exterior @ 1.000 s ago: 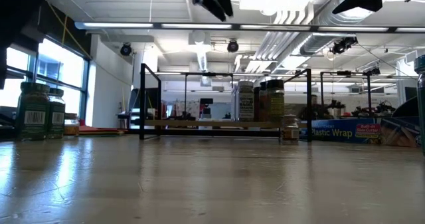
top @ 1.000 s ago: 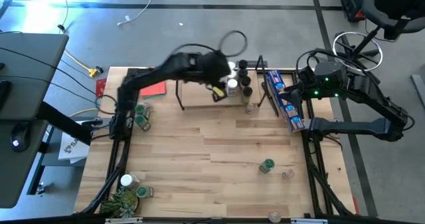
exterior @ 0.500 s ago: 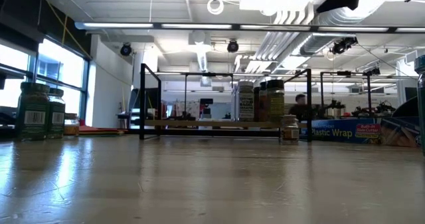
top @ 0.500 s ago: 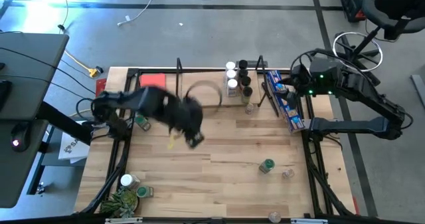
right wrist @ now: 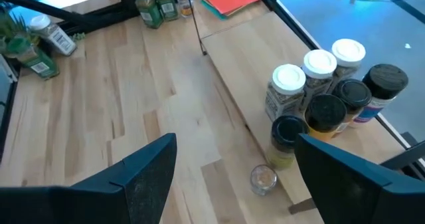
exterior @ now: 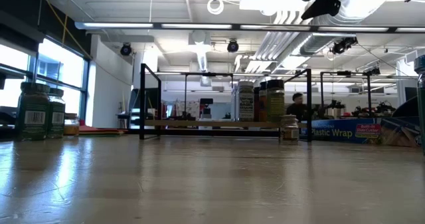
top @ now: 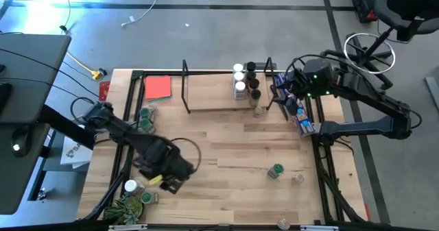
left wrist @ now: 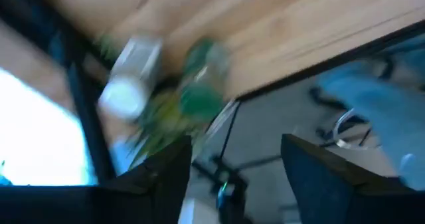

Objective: Shelf spices
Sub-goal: Put the white seasoning bottle on the shelf aligned with the other white seasoning bottles

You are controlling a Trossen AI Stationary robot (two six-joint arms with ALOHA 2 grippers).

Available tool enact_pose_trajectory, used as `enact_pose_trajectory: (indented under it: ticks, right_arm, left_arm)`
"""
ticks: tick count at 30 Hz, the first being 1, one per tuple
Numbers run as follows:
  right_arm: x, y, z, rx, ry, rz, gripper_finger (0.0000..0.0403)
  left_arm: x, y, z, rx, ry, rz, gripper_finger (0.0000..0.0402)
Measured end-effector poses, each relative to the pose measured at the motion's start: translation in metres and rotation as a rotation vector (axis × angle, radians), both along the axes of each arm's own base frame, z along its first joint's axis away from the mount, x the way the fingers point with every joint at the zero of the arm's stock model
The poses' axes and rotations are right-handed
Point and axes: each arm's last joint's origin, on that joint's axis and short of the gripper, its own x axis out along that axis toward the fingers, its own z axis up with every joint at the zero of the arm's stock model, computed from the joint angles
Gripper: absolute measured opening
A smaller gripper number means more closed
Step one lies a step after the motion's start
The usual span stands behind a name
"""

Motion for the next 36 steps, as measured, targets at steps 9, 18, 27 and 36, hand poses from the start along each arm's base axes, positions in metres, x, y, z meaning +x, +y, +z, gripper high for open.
enact_pose_trajectory:
  ticks: [9, 18, 27, 36]
  right_arm:
    - [0.0, 0.0, 0.0, 0.003, -0.005, -0.002, 0.03]
    - [0.0, 0.0, 0.0, 0.036, -0.013, -0.027, 0.03]
    - [0.0, 0.0, 0.001, 0.056, -0.021, -0.044, 0.03]
    - [0.0, 0.0, 0.001, 0.07, -0.025, -0.055, 0.03]
  left_arm:
    - [-0.062, 0.014, -0.016, -0.008, 0.171, 0.078, 0.0279]
    - [-0.077, 0.014, -0.053, -0.091, 0.129, 0.036, 0.0278]
    - [-0.086, 0.013, -0.089, -0.132, 0.202, -0.006, 0.0277]
    - [-0.093, 0.017, -0.116, -0.146, 0.243, 0.007, 0.0277]
